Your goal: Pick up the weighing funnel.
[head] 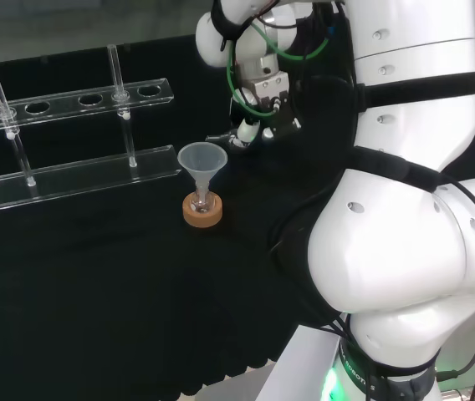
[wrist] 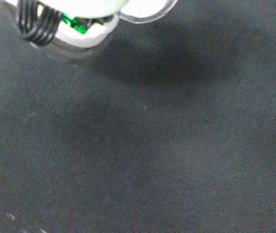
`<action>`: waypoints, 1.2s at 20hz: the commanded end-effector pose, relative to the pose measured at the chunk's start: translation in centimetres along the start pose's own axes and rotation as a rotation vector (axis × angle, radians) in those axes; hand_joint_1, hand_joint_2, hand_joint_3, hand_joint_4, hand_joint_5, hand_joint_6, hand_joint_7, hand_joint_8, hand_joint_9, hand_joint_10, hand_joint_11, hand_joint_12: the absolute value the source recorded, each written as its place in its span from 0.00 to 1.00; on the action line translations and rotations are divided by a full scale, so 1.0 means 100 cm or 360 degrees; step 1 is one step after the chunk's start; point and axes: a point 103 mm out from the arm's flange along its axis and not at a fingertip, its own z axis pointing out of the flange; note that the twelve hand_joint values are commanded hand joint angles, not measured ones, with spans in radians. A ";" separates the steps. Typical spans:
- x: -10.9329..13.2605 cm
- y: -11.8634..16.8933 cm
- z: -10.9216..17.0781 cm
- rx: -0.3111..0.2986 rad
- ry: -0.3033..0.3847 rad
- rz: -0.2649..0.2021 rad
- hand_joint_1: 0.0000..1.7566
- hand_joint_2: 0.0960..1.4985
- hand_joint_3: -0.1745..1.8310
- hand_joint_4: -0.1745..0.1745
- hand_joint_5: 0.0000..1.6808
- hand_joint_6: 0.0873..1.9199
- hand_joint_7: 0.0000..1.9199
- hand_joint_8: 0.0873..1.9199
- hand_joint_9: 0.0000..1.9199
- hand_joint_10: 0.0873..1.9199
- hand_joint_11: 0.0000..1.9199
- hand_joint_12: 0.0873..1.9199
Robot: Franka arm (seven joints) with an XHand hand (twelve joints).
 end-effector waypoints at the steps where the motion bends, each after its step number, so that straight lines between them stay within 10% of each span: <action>1: -0.009 -0.026 -0.029 0.0008 -0.0037 0.0051 0.64 0.41 0.40 1.00 0.75 0.33 0.37 0.31 0.53 0.16 0.43 0.54; 24: -0.002 -0.140 -0.090 -0.0137 -0.0039 0.0180 0.63 0.42 0.40 1.00 0.74 0.34 0.37 0.32 0.52 0.15 0.43 0.53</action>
